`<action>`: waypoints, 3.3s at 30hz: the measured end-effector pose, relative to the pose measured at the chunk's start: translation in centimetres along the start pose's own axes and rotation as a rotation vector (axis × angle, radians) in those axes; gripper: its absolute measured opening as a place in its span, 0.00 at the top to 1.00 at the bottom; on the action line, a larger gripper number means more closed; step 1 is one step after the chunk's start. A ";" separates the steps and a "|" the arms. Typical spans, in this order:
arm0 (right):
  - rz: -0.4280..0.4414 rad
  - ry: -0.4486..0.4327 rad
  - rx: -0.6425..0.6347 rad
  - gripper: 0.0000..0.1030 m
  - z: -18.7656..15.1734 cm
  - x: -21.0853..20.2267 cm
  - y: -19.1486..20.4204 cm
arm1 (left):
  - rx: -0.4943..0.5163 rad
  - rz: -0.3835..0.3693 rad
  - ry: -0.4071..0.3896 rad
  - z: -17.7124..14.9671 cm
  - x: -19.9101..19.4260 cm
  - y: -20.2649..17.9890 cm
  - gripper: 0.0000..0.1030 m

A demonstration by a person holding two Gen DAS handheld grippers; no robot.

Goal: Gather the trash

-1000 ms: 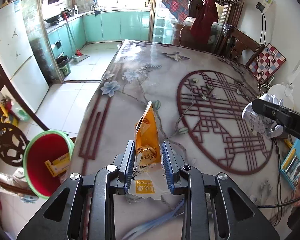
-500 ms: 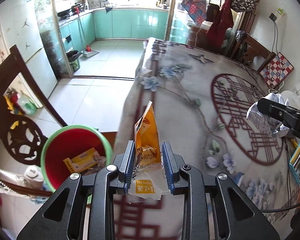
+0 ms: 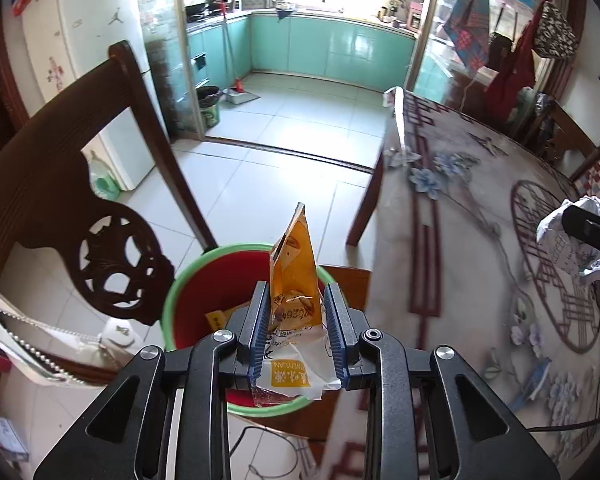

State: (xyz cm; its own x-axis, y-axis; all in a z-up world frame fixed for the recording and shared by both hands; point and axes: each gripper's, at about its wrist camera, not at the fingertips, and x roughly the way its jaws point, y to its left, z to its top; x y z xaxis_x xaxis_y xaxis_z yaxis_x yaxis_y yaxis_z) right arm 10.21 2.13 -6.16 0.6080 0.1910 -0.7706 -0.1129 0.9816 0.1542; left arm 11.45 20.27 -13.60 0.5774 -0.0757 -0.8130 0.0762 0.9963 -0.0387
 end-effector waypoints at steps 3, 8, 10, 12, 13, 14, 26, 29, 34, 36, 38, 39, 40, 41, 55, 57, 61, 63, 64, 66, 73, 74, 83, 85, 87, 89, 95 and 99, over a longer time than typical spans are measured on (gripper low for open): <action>0.014 0.009 -0.027 0.57 0.6 0.9 1.6 | -0.022 0.016 0.007 0.1 0.5 1.8 0.75; 0.041 0.025 -0.064 0.57 1.3 2.3 3.9 | -0.051 0.004 0.029 0.1 1.5 4.0 0.75; 0.057 0.030 -0.080 0.57 1.4 3.0 4.9 | -0.070 -0.002 0.048 0.1 2.1 4.9 0.75; 0.066 0.033 -0.099 0.57 1.5 3.9 5.6 | -0.098 -0.009 0.062 0.2 2.6 5.5 0.75; 0.066 0.045 -0.108 0.57 1.5 4.5 6.0 | -0.114 -0.011 0.069 0.2 2.8 5.9 0.75; 0.072 0.052 -0.112 0.57 1.5 5.0 6.4 | -0.131 -0.013 0.079 0.2 3.2 6.3 0.75; 0.270 0.146 -0.140 0.57 0.0 11.4 9.1 | -0.251 -0.072 0.192 0.6 8.0 8.5 0.75; 0.269 0.174 -0.168 0.57 -0.7 12.7 9.5 | -0.256 -0.036 0.216 0.3 9.3 8.9 0.75; 0.327 0.209 -0.124 0.57 -1.1 14.4 9.1 | -0.276 -0.011 0.267 -0.2 11.1 9.7 0.75; 0.319 0.228 -0.126 0.57 -1.3 15.2 9.1 | -0.270 0.003 0.287 -0.4 11.9 9.8 0.75; 0.314 0.246 -0.135 0.57 -1.6 15.9 9.3 | -0.284 0.001 0.306 -0.7 12.5 10.0 0.75; 0.317 0.252 -0.139 0.57 -1.7 16.1 9.4 | -0.290 -0.002 0.314 -0.8 12.7 10.0 0.75; 0.322 0.256 -0.142 0.57 -1.8 16.3 9.6 | -0.296 -0.003 0.321 -0.9 12.9 10.1 0.75; 0.326 0.258 -0.145 0.57 -1.9 16.5 9.8 | -0.300 0.000 0.329 -1.1 13.2 10.1 0.75; 0.314 0.266 -0.223 0.57 -2.5 17.1 11.5 | -0.332 -0.002 0.347 -1.5 13.5 10.8 0.72; 0.321 0.265 -0.232 0.55 -2.6 17.1 11.7 | -0.338 -0.009 0.342 -1.4 13.3 10.9 0.66; 0.323 0.248 -0.253 0.55 -2.6 16.4 12.1 | -0.367 -0.014 0.310 -1.2 12.4 11.1 0.52; 0.327 0.236 -0.258 0.50 -2.6 16.0 12.2 | -0.381 -0.018 0.295 -1.1 12.0 11.3 0.42; 0.326 0.229 -0.258 0.49 -2.6 15.8 12.2 | -0.386 -0.012 0.285 -1.0 11.6 11.3 0.41; 0.322 0.216 -0.252 0.48 -2.5 15.1 12.0 | -0.386 -0.002 0.263 -0.9 10.9 11.3 0.38; 0.269 0.095 -0.180 0.48 -2.2 8.3 8.7 | -0.305 0.108 0.025 -1.7 2.8 9.4 0.38; 0.260 0.071 -0.174 0.48 -2.1 7.0 8.1 | -0.292 0.115 -0.003 -2.0 1.7 8.9 0.38; 0.189 -0.072 -0.170 0.37 -3.3 -3.6 1.7 | -0.281 0.122 -0.161 -5.4 -7.6 0.9 0.27; 0.176 -0.097 -0.181 0.36 -4.0 -5.6 0.0 | -0.268 0.100 -0.211 -5.5 -9.3 -1.8 0.20; 0.155 -0.119 -0.194 0.35 -4.5 -7.5 -1.7 | -0.235 0.099 -0.258 -5.0 -10.6 -4.4 0.18; 0.128 -0.140 -0.212 0.34 -5.0 -9.4 -3.4 | -0.207 0.088 -0.286 -4.4 -11.6 -6.9 0.16; 0.083 -0.263 -0.142 0.24 -5.6 -15.0 -8.9 | -0.215 0.034 -0.414 -3.1 -14.4 -12.0 0.00; 0.016 -0.421 -0.059 0.12 -6.0 -19.0 -12.2 | -0.192 0.057 -0.513 -2.2 -16.3 -14.6 0.00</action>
State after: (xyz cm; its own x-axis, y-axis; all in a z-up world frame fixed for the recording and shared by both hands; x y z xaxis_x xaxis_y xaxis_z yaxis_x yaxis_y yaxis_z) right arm -4.65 -13.43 2.87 0.8722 0.1992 -0.4468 -0.1625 0.9795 0.1194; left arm -0.83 7.08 -1.06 0.9019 0.0167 -0.4316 -0.0885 0.9852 -0.1469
